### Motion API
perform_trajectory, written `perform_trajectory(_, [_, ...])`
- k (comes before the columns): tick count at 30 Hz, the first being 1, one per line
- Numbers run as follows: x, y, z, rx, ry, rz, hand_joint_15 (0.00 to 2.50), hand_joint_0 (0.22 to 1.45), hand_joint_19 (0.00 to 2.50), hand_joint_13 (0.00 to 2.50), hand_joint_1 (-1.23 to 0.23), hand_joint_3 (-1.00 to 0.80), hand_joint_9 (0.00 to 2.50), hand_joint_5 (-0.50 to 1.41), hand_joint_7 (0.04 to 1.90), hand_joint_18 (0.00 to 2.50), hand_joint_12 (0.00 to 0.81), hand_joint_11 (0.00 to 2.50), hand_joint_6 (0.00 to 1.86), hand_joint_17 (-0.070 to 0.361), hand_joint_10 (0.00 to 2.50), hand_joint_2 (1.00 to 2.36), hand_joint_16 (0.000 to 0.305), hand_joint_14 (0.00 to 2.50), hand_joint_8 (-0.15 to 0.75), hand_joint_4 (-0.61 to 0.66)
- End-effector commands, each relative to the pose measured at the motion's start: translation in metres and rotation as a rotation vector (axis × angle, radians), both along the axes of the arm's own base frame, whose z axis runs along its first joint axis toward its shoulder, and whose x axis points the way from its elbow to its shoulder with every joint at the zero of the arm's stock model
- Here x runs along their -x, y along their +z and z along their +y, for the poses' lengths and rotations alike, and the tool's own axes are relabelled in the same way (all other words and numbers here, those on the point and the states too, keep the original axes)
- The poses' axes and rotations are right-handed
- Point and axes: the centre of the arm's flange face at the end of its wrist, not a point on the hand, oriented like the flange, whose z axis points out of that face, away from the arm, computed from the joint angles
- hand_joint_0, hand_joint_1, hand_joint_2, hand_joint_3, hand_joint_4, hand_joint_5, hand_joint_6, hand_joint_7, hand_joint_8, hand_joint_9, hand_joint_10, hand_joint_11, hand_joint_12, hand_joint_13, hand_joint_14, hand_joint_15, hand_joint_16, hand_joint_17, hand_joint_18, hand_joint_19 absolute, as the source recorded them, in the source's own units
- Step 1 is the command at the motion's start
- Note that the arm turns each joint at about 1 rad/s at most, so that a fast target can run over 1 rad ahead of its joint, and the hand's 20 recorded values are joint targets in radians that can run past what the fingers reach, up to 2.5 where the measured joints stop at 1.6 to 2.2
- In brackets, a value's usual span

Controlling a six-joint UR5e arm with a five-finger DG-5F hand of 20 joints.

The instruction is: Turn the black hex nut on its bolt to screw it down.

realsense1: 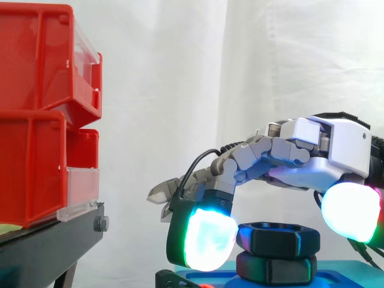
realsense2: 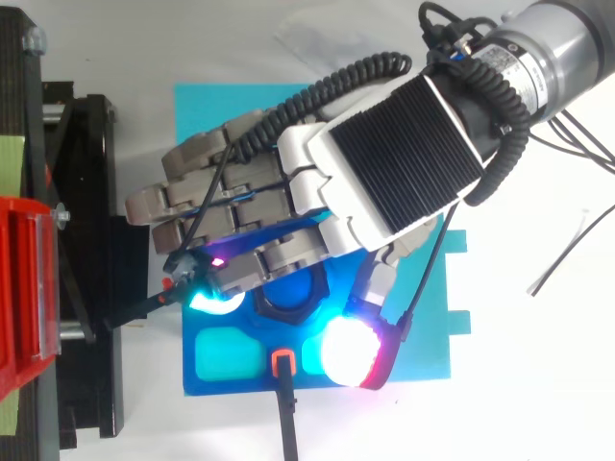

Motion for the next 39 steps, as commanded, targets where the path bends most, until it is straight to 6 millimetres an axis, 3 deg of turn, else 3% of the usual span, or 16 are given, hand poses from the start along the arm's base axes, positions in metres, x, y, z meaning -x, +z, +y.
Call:
perform_trajectory(1, [0.002, 0.0, -0.007, 0.004, 0.002, -0.002, 0.08, 0.37, 0.46, 0.45, -0.23, -0.5, 0.65, -0.07, 0.71, 0.52, 0.442, 0.31, 0.77, 0.161, 0.01, 1.0, 0.072, 0.0, 0.421, 0.38])
perform_trajectory(12, [0.013, -0.012, -0.028, 0.009, -0.013, -0.004, 0.08, 0.37, 0.46, 0.45, -0.22, -0.5, 0.65, -0.07, 0.7, 0.53, 0.44, 0.32, 0.78, 0.161, 0.01, 1.0, 0.071, 0.0, 0.419, 0.38])
perform_trajectory(22, [0.018, -0.01, -0.047, 0.02, -0.013, -0.014, 0.08, 0.37, 0.47, 0.44, -0.21, -0.5, 0.65, -0.08, 0.68, 0.52, 0.44, 0.31, 0.77, 0.161, 0.01, 1.0, 0.072, 0.0, 0.419, 0.39])
perform_trajectory(30, [0.016, -0.005, -0.05, 0.009, 0.0, -0.048, 0.08, 0.37, 0.46, 0.44, -0.2, -0.5, 0.65, -0.08, 0.69, 0.52, 0.441, 0.31, 0.75, 0.162, 0.01, 1.0, 0.072, 0.0, 0.418, 0.4])
perform_trajectory(39, [0.005, 0.007, -0.028, -0.015, 0.041, -0.11, 0.08, 0.37, 0.47, 0.44, -0.19, -0.5, 0.66, -0.08, 0.74, 0.53, 0.439, 0.31, 0.72, 0.161, 0.01, 1.0, 0.072, 0.0, 0.416, 0.42])
